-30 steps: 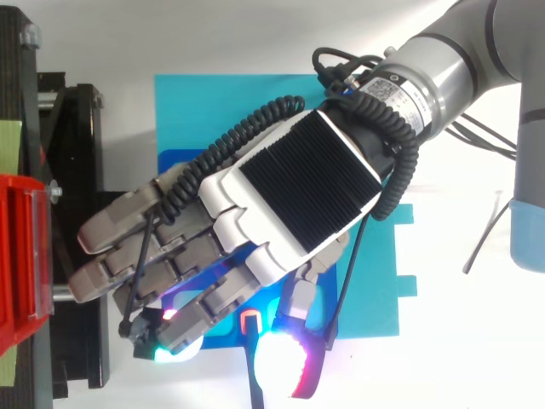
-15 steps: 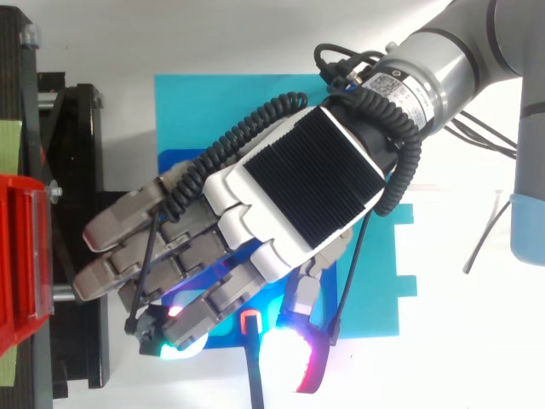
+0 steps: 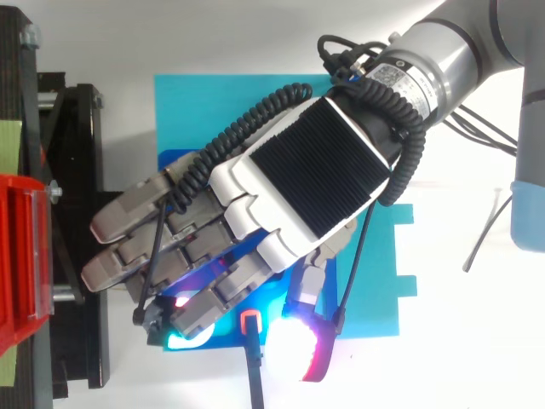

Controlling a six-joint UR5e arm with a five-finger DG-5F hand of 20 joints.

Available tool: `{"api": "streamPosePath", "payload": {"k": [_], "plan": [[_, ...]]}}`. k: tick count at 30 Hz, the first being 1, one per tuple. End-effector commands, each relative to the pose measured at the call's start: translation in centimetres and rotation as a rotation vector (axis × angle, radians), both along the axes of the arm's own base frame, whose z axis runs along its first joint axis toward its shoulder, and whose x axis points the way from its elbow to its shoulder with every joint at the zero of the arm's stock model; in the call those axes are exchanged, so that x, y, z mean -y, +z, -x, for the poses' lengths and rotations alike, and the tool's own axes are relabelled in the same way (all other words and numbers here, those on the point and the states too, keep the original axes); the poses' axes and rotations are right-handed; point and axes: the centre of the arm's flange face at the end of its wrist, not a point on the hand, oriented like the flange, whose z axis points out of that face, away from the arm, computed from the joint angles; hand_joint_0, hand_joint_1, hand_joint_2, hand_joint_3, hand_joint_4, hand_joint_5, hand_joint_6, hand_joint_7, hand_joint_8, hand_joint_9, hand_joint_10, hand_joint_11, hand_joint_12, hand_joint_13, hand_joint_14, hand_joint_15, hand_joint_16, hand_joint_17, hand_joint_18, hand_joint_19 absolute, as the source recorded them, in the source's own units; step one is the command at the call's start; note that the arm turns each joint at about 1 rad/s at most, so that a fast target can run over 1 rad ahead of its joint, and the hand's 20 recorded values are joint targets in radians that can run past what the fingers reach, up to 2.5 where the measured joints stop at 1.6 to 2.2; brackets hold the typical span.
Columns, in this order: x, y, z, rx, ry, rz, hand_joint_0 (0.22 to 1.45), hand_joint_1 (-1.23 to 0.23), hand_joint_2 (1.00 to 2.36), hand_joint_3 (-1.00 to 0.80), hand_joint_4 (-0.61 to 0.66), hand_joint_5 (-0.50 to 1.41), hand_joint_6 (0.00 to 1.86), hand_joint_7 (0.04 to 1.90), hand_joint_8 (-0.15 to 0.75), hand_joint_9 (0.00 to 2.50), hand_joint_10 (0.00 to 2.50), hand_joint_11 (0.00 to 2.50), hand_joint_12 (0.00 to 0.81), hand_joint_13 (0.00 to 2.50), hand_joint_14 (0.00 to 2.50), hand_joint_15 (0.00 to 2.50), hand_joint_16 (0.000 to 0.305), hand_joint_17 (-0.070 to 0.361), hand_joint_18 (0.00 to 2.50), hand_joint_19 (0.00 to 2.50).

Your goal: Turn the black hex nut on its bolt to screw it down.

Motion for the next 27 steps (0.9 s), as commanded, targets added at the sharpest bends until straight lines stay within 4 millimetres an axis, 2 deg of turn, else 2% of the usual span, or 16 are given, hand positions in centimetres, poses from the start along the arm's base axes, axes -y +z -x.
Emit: {"api": "streamPosePath", "payload": {"k": [1,22,27], "plan": [[0.4,0.0,0.1,0.002,0.000,0.003,0.44,-0.31,1.00,-0.50,0.12,-0.17,0.64,1.04,0.203,0.69,0.01,0.35,0.105,0.37,0.01,0.15,0.013,0.029,0.00,0.38],[2.7,0.1,0.7,0.017,0.006,0.020,0.44,-0.32,1.00,-0.50,0.13,-0.18,0.68,0.99,0.201,0.69,0.01,0.35,0.105,0.38,0.01,0.15,0.013,0.028,0.00,0.38],[3.3,0.0,0.9,0.014,0.013,0.024,0.44,-0.23,1.00,-0.50,0.13,-0.18,0.68,0.98,0.206,0.69,0.01,0.35,0.108,0.37,0.01,0.15,0.013,0.029,0.00,0.39]]}}
